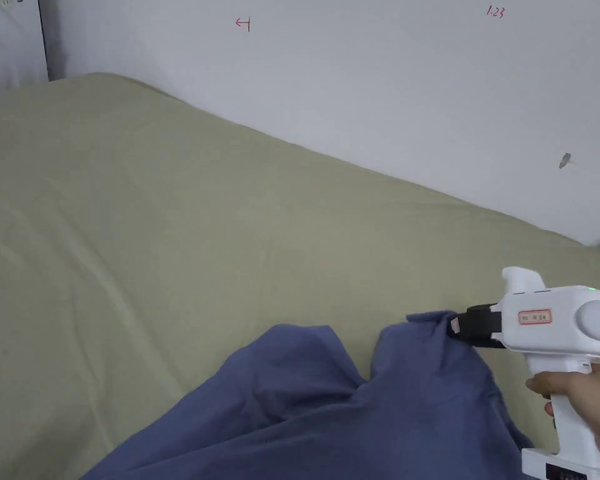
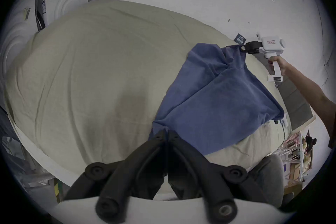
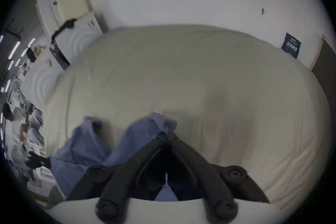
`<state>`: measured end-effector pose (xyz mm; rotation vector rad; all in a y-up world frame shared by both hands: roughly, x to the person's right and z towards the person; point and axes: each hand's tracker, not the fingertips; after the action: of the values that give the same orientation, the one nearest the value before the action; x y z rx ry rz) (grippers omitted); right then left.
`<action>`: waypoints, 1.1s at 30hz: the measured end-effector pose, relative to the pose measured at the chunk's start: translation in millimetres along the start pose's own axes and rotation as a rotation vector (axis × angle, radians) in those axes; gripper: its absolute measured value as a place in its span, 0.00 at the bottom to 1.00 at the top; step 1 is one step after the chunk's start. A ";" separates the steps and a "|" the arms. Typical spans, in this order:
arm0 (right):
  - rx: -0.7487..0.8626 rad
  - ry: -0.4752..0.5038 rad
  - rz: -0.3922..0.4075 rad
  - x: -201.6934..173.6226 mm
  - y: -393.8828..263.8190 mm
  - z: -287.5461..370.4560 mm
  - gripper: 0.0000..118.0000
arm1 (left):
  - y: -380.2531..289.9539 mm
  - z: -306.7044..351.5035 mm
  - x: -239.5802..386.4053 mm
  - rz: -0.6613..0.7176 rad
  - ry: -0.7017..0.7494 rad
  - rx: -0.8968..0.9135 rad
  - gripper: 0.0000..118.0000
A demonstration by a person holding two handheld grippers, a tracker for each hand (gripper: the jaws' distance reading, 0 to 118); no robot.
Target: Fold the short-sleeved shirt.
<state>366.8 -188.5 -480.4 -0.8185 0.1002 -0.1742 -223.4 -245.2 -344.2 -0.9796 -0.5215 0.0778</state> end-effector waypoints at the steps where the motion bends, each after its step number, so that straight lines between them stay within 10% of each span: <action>1: 0.017 -0.003 0.027 -5.1 4.6 8.6 0.01 | 2.7 3.2 0.8 -0.005 0.004 0.009 0.00; 33: 0.735 -0.421 0.069 0.1 258.2 288.4 0.01 | 440.9 55.8 99.3 -0.354 0.068 0.467 0.00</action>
<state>441.7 191.2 -473.7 -0.1052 -0.3194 0.0346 -88.1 76.1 -637.3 -0.4244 -0.5745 -0.1457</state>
